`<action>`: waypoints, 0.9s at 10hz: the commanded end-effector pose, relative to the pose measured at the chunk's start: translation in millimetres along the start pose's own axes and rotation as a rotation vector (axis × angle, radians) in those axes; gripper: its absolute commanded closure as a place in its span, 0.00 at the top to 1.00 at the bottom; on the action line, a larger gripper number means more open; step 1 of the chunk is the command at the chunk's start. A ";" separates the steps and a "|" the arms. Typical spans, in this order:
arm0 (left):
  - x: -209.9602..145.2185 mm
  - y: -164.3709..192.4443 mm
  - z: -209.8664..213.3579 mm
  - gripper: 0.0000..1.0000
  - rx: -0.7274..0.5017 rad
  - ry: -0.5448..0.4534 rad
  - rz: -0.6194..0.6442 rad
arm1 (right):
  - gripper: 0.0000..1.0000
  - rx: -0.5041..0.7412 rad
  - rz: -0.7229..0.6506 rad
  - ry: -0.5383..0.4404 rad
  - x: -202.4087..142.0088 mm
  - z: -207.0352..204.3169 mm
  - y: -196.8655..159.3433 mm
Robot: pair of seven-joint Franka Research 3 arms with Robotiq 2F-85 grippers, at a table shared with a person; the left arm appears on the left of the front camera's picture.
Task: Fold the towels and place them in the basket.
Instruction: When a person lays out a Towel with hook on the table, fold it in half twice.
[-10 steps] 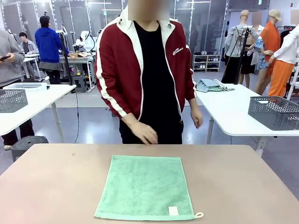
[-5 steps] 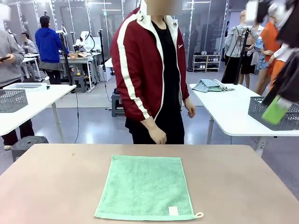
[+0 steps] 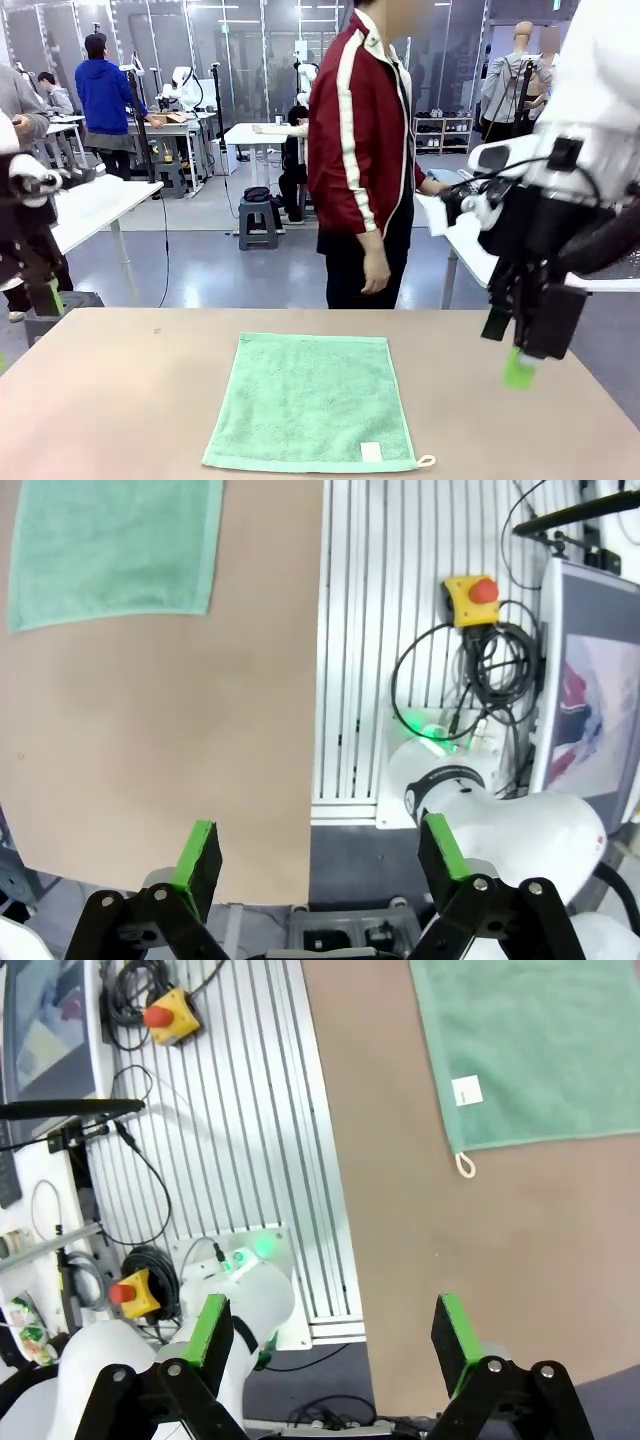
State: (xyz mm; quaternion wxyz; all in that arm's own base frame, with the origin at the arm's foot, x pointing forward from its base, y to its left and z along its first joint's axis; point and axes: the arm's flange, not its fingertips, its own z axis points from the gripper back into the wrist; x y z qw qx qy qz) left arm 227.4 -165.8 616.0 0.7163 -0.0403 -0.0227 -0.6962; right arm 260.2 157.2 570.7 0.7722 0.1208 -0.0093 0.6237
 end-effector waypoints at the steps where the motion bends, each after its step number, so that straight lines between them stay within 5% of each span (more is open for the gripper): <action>1: -6.2 -4.5 1.3 1.00 0.034 -0.013 0.015 | 1.00 -0.014 0.013 0.000 1.1 4.2 -4.4; 9: 14.9 6.7 -27.6 1.00 0.031 -0.007 -0.044 | 1.00 -0.031 0.034 0.030 8.3 -12.3 -8.8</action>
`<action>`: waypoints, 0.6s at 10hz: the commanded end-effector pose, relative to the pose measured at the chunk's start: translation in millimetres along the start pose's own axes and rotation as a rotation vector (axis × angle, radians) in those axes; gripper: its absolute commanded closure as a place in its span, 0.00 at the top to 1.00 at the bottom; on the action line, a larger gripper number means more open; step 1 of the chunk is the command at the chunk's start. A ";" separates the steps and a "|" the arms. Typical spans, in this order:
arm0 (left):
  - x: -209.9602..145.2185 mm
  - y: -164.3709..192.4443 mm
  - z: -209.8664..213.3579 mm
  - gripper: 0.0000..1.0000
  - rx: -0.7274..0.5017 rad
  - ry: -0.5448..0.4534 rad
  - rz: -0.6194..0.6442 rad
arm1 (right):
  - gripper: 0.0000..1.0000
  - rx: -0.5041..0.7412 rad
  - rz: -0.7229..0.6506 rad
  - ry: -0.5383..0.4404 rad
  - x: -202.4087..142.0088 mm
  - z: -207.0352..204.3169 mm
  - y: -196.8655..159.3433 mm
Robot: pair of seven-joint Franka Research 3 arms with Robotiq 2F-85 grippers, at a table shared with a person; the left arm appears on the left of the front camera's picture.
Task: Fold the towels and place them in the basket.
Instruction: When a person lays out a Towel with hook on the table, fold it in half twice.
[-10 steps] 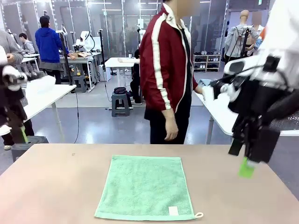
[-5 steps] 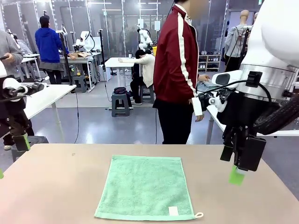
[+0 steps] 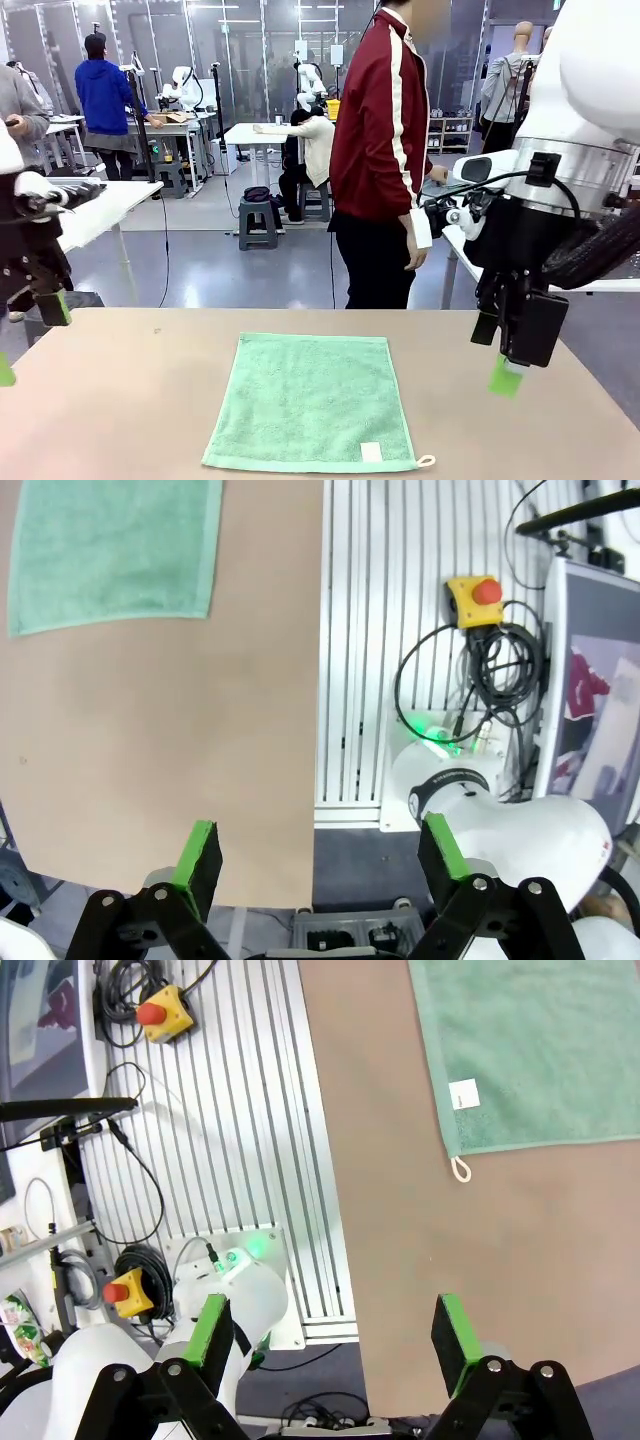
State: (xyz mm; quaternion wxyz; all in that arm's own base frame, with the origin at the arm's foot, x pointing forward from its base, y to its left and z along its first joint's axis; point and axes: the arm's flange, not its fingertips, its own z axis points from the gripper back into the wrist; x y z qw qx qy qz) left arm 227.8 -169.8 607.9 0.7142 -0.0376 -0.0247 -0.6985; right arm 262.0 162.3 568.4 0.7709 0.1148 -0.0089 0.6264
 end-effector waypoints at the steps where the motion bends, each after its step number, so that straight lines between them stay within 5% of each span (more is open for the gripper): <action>1: 24.7 14.2 -44.3 1.00 0.041 -0.027 -0.077 | 1.00 -0.028 0.057 0.033 6.5 -19.5 -12.8; 6: 79.7 31.1 -164.8 1.00 0.039 0.001 -0.087 | 1.00 -0.068 0.128 0.139 15.7 -109.4 -39.0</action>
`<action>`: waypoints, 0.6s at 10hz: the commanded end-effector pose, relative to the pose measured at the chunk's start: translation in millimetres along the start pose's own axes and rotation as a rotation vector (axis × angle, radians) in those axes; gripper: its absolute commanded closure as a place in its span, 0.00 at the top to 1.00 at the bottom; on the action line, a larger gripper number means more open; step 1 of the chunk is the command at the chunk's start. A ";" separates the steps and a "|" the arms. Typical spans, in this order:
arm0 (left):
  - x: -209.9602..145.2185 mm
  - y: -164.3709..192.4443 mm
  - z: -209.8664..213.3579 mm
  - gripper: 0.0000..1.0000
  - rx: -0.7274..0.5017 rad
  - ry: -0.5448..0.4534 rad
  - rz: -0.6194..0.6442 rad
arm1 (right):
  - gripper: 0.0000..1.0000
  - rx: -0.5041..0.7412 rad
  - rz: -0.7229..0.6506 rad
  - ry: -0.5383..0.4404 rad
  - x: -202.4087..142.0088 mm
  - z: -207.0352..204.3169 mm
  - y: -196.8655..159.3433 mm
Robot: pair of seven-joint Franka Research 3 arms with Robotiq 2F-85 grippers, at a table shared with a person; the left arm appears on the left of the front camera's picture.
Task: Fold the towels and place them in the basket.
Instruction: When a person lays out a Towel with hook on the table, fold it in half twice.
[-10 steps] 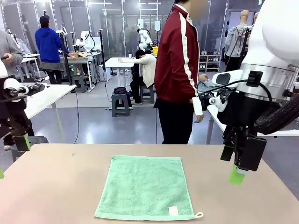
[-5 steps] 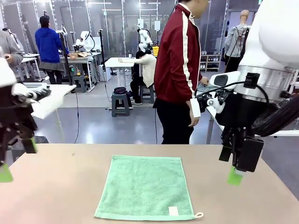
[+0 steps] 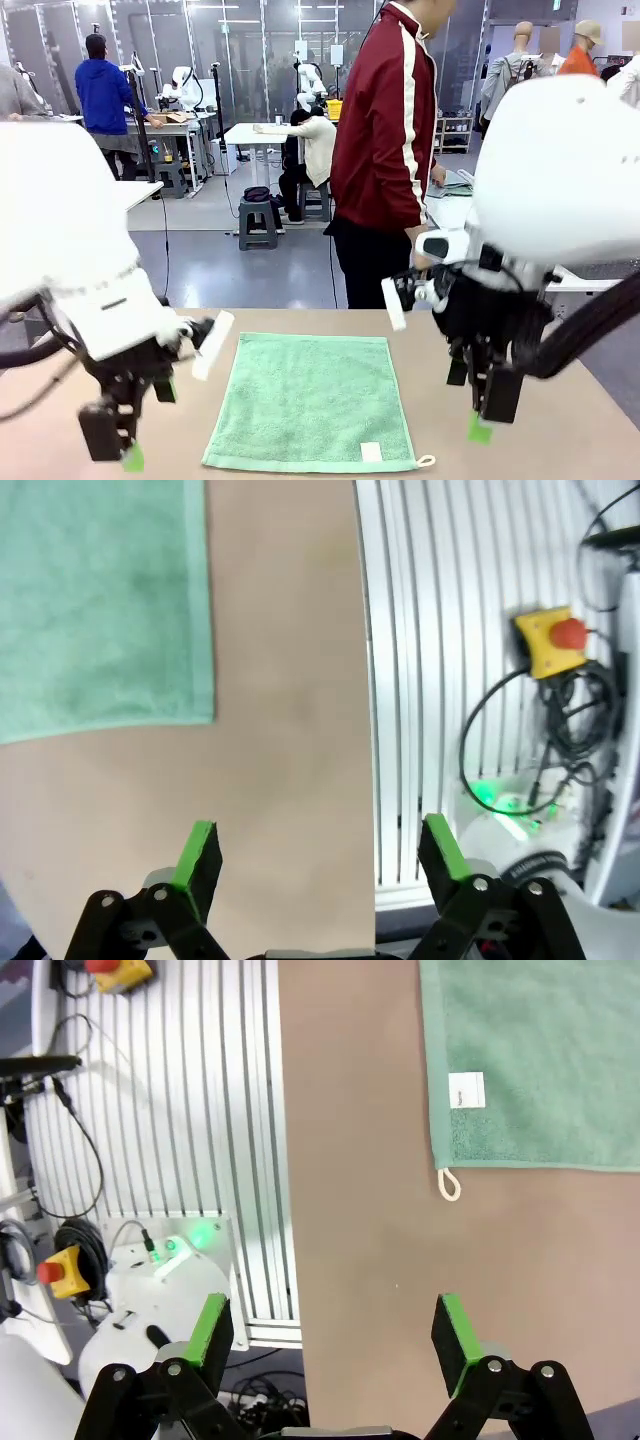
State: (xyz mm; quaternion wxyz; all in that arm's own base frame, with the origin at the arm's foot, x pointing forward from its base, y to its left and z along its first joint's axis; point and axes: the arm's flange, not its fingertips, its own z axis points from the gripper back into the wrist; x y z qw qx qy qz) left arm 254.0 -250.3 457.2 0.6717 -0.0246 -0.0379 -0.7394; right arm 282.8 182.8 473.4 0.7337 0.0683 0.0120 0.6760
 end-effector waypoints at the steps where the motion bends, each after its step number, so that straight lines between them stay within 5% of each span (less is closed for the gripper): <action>1: 18.0 10.7 -32.4 1.00 0.006 0.009 0.041 | 1.00 -0.048 -0.006 0.097 13.1 -37.1 -15.3; 6: 18.9 22.5 -80.2 1.00 0.079 0.027 0.017 | 1.00 -0.147 -0.114 0.127 39.2 -103.3 -36.1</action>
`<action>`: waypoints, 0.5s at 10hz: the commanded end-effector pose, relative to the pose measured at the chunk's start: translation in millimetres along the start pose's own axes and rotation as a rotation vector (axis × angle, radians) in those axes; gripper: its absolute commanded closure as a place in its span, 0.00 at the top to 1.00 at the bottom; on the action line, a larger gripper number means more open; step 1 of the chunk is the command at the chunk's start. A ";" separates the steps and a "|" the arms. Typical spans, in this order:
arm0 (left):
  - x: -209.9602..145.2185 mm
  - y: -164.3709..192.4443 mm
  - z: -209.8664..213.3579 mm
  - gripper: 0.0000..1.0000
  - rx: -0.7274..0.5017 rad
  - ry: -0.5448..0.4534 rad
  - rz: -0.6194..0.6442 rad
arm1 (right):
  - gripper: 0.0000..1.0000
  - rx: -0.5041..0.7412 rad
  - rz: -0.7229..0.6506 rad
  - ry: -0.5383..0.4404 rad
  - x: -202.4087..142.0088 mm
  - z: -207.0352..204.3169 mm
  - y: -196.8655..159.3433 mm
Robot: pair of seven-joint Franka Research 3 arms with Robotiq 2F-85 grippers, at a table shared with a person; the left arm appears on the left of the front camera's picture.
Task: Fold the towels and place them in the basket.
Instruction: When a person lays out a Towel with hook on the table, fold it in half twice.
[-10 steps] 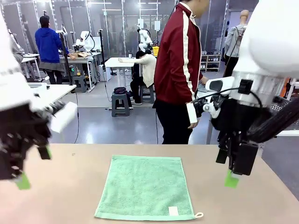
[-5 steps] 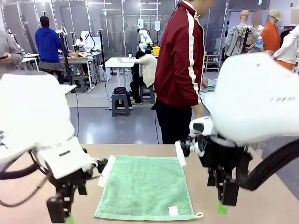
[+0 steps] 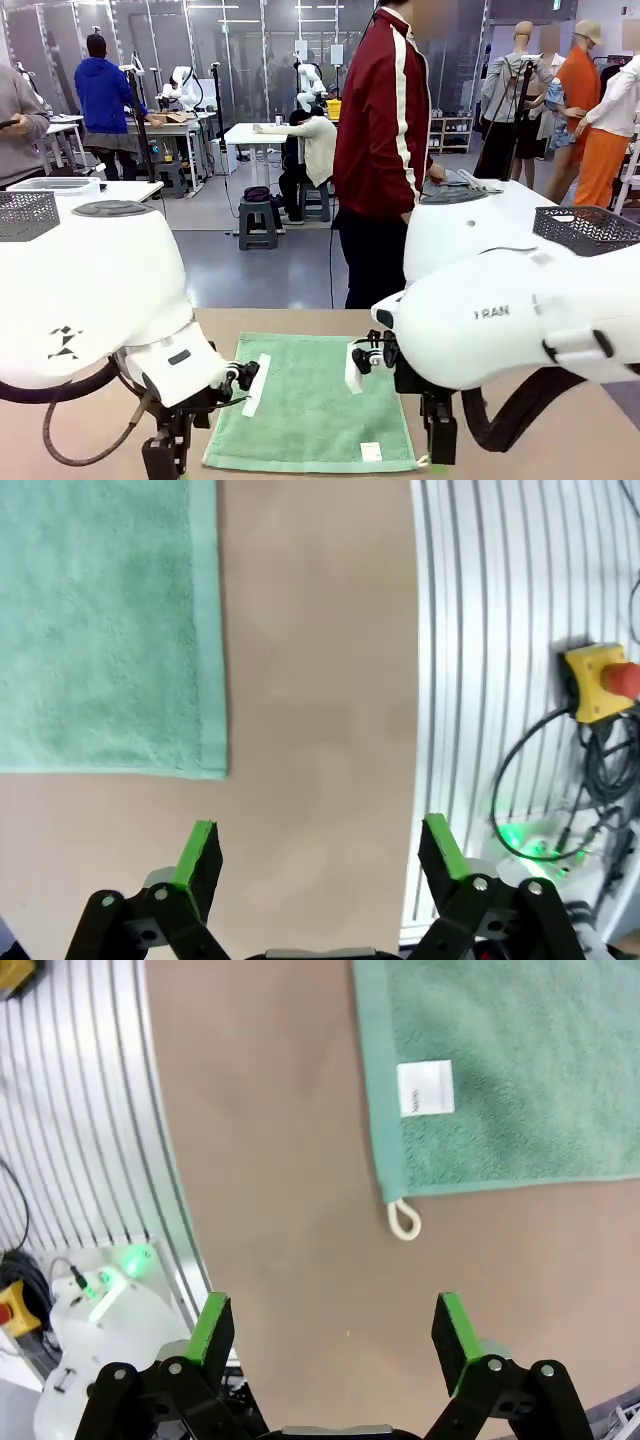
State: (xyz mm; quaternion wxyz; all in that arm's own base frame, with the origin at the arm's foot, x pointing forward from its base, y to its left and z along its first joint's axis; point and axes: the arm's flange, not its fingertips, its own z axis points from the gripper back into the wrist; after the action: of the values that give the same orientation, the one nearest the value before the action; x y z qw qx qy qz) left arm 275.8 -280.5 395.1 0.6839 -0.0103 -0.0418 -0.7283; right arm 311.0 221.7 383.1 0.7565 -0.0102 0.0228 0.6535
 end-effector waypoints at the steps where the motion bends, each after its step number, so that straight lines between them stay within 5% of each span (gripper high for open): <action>1: -4.6 -0.6 -24.3 1.00 0.067 0.023 -0.023 | 1.00 -0.049 -0.052 -0.002 9.8 -23.5 -0.1; 5: 2.5 7.9 -13.1 1.00 0.029 0.015 -0.026 | 1.00 -0.020 -0.035 -0.018 10.9 -14.6 -6.7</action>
State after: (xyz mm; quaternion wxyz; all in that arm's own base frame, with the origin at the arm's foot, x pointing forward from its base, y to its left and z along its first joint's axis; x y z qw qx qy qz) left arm 286.2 -285.5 376.4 0.6750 0.0046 -0.0449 -0.7364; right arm 322.0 232.3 361.9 0.7682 -0.0106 0.0073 0.6401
